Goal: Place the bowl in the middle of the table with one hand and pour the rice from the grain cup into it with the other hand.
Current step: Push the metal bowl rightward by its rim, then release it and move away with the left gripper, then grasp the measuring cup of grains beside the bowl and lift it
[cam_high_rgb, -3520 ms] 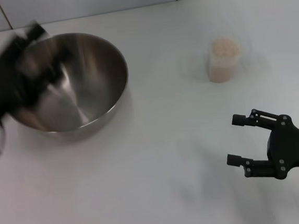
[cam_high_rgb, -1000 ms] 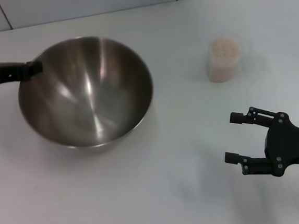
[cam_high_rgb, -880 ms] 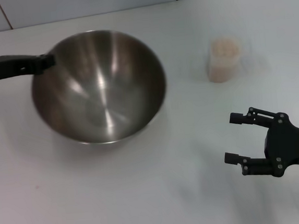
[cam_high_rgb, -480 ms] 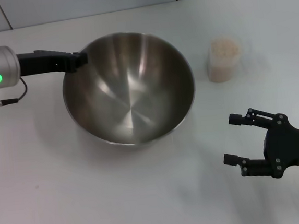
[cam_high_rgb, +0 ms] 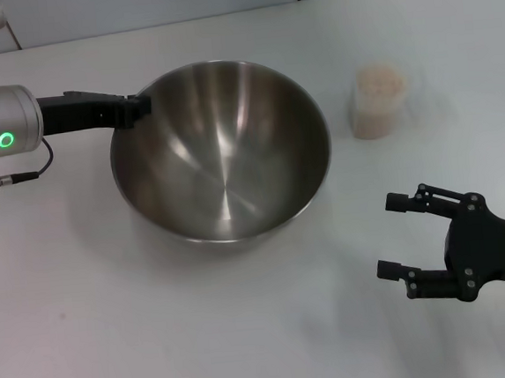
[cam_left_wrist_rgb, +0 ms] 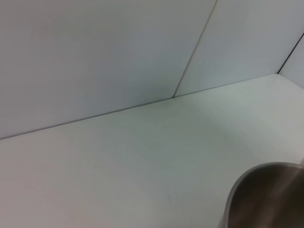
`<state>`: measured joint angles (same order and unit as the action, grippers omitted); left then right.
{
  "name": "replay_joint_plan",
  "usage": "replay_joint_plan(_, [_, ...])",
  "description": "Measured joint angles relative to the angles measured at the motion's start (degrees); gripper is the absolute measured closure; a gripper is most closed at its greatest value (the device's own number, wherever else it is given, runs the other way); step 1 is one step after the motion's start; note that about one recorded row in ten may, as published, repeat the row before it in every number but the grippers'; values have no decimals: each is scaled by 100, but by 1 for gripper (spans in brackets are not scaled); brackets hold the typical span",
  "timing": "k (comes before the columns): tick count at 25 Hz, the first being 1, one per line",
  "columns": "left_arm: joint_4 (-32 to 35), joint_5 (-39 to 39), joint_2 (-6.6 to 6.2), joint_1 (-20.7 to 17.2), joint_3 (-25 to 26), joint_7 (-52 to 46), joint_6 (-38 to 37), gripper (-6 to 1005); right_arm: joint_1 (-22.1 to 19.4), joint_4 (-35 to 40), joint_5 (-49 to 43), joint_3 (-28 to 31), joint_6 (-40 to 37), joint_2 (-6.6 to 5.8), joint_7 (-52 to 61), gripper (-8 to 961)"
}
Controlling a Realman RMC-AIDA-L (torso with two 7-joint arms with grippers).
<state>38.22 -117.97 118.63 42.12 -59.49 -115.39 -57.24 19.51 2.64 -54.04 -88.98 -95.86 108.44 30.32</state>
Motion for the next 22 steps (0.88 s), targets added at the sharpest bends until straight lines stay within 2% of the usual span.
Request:
replay_joint_plan(9, [116,102,-8,-75,34,139,-153,790,-28,0,-2,25,1,0,0,173])
replay_joint_plan(12, [747,223,-22,-370,26,252,-565,687,-42,-14,12,43,2,-2,-1,175])
replay_joint_plan(13, [747,223,-22,-370,26,252,-565,653,-42,-14,12,43,2,-2,-1,175])
replay_joint_plan(14, [1280,334,-18,-656,3,431,-832,618,-41,-25,22,78,1,-3,-1,175])
replay_joint_plan(15, [1962,610,-16,-1115,-5,925,-1297,584,-64,-42,25,260,12,-7,24,176])
replay_joint_plan(16, [1962,610,-16,-1115,-5,925,-1297,551,-64,-42,25,260,12,-7,24,176])
replay_joint_plan(17, [2149,730,-21,-1273,-6,1137,-1491,518,-151,-41,27,654,95,1,97,177])
replay_joint_plan(18, [2351,873,-37,-1480,0,1427,-1745,485,-151,-41,27,654,95,1,97,177])
replay_joint_plan(19, [2536,980,-55,-1674,18,1756,-2071,452,-211,-38,27,931,166,18,127,178])
replay_joint_plan(20, [2781,1025,-70,-1942,51,2148,-2562,419,-337,-8,28,1599,390,85,159,178])
replay_joint_plan(21, [2781,1025,-70,-1942,51,2148,-2562,386,-337,-8,28,1599,390,85,159,179])
replay_joint_plan(22, [2906,1003,-77,-2066,63,2278,-2804,353,-469,99,30,2285,737,205,180,179])
